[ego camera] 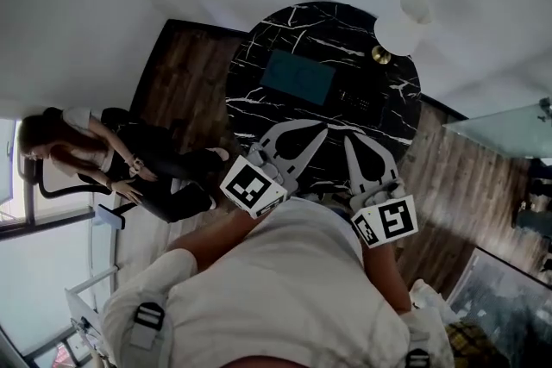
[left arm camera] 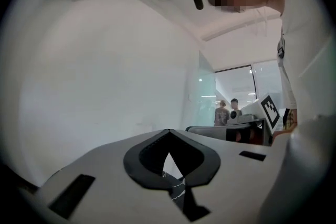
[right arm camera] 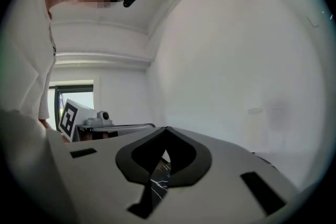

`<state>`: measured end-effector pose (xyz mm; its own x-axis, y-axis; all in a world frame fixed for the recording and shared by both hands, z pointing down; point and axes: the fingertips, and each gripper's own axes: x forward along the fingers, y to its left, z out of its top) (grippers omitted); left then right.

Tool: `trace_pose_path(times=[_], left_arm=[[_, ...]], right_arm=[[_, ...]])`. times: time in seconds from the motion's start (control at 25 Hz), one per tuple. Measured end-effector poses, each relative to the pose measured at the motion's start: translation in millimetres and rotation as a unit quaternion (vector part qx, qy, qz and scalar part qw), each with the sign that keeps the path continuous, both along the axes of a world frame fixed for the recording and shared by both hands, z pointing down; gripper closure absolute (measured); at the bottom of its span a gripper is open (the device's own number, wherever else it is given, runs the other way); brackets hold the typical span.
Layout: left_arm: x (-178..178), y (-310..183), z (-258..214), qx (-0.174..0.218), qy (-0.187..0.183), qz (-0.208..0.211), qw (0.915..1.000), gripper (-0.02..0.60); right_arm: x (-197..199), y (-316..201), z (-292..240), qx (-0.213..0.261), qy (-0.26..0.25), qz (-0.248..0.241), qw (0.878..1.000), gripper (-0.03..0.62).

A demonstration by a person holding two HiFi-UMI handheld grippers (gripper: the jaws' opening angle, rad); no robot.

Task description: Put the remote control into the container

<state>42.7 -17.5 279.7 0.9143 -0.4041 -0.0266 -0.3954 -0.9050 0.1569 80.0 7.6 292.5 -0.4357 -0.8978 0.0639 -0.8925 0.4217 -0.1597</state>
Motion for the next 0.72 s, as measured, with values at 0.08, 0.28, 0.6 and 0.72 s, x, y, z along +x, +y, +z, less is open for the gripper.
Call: trace_pose_path(times=[0.08, 0.28, 0.6, 0.72], left_arm=[[-2.3, 9.1, -3.7, 0.008, 0.007, -0.005, 0.9999, 0.575], [-3.0, 19.3, 4.0, -0.01, 0.007, -0.016, 0.9998, 0.575], [-7.0, 23.1, 8.1, -0.015, 0.0, -0.015, 0.9998, 0.575], [-7.0, 20.6, 11.6, -0.025, 0.0, -0.013, 0.9996, 0.575]], right_arm=[[-7.9, 7.6, -5.2, 0.007, 0.002, 0.003, 1.0, 0.586], [-15.4, 14.4, -0.3, 0.004, -0.01, 0.009, 1.0, 0.586], [-19.8, 17.0, 1.6, 0.003, -0.005, 0.009, 1.0, 0.586], [-21.6, 15.1, 2.9, 0.002, -0.006, 0.009, 1.0, 0.586]])
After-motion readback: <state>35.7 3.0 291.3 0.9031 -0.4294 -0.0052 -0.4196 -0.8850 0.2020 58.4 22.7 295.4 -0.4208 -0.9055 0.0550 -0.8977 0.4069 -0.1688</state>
